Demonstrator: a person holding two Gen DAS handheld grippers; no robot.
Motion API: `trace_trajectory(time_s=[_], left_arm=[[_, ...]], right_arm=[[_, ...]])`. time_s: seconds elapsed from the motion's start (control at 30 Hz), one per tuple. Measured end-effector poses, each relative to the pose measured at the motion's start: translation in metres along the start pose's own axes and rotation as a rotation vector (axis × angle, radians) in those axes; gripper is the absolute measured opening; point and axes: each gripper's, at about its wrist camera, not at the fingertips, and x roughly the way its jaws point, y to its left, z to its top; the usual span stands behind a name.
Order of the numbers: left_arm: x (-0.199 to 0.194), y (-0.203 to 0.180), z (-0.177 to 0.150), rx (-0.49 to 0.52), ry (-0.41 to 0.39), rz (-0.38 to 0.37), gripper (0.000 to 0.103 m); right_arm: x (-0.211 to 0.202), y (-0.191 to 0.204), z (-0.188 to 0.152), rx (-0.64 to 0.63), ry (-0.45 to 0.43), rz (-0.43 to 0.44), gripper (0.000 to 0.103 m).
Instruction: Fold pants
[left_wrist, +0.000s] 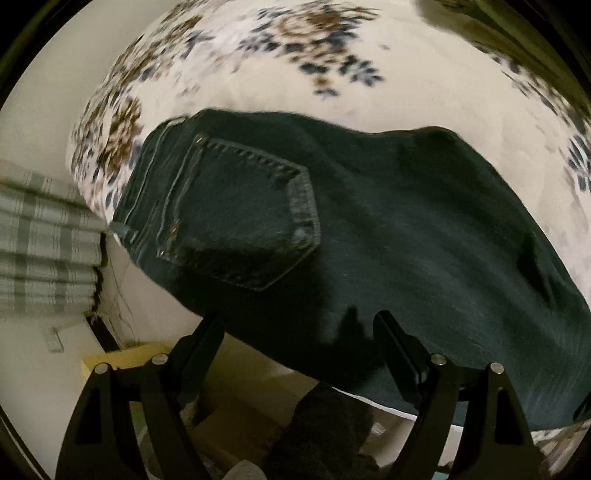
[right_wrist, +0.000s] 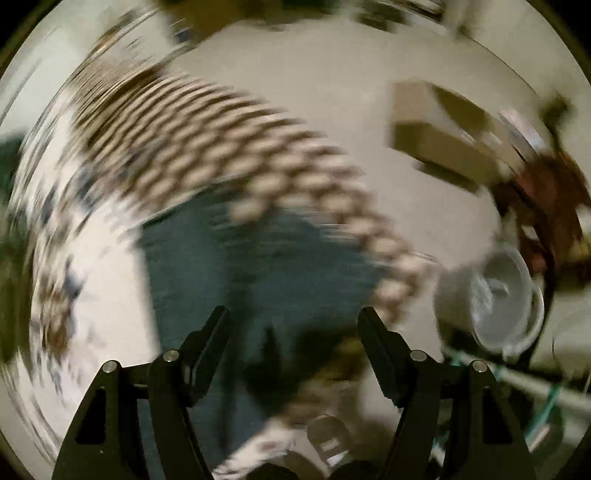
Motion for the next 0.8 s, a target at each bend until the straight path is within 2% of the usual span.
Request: trace_trajectory(time_s=[0.07, 0.17, 0.2, 0.23, 0.27, 0.37, 0.43, 0.47, 0.53, 0.6, 0.63, 0.73, 0.8], left_arm=[[-0.005, -0.009, 0.0, 0.025, -0.014, -0.004, 0.082], [-0.013, -0.018, 0.002, 0.045, -0.029, -0.016, 0.082], [-0.015, -0.02, 0.003, 0.048, -0.033, -0.024, 0.082], [-0.017, -0.022, 0.003, 0.048, -0.033, -0.029, 0.082], [-0.018, -0.022, 0.003, 0.048, -0.033, -0.041, 0.082], [-0.02, -0.024, 0.001, 0.057, -0.04, -0.06, 0.082], [-0.018, -0.024, -0.002, 0.065, -0.036, -0.065, 0.082], [-0.015, -0.024, -0.004, 0.066, -0.03, -0.066, 0.082], [-0.009, -0.023, -0.008, 0.063, -0.009, -0.066, 0.082], [-0.003, -0.019, -0.01, 0.052, 0.019, -0.066, 0.082], [-0.001, -0.017, -0.011, 0.046, 0.027, -0.068, 0.082], [0.001, -0.012, -0.014, 0.047, 0.026, -0.061, 0.082], [0.001, -0.009, -0.014, 0.054, 0.019, -0.045, 0.082]], right_arm=[[0.018, 0.047, 0.004, -0.071, -0.01, -0.03, 0.073], [0.058, 0.096, 0.013, -0.152, 0.015, -0.12, 0.072], [0.065, 0.101, 0.012, -0.173, 0.021, -0.141, 0.053], [0.066, 0.103, 0.012, -0.185, 0.004, -0.164, 0.018], [0.059, 0.097, 0.011, -0.163, -0.025, -0.158, 0.005], [0.028, 0.059, 0.005, -0.07, -0.103, -0.152, 0.005], [0.009, 0.015, -0.002, 0.009, -0.119, -0.179, 0.005], [0.008, -0.009, -0.005, 0.056, -0.086, -0.162, 0.005], [0.015, -0.063, -0.014, 0.176, 0.025, -0.042, 0.015], [0.014, -0.091, -0.019, 0.235, 0.043, -0.05, 0.022], [0.008, -0.104, -0.022, 0.255, 0.022, -0.036, 0.027], [0.001, -0.112, -0.019, 0.297, -0.006, 0.025, 0.03], [0.003, -0.1, -0.02, 0.274, 0.024, 0.035, 0.03]])
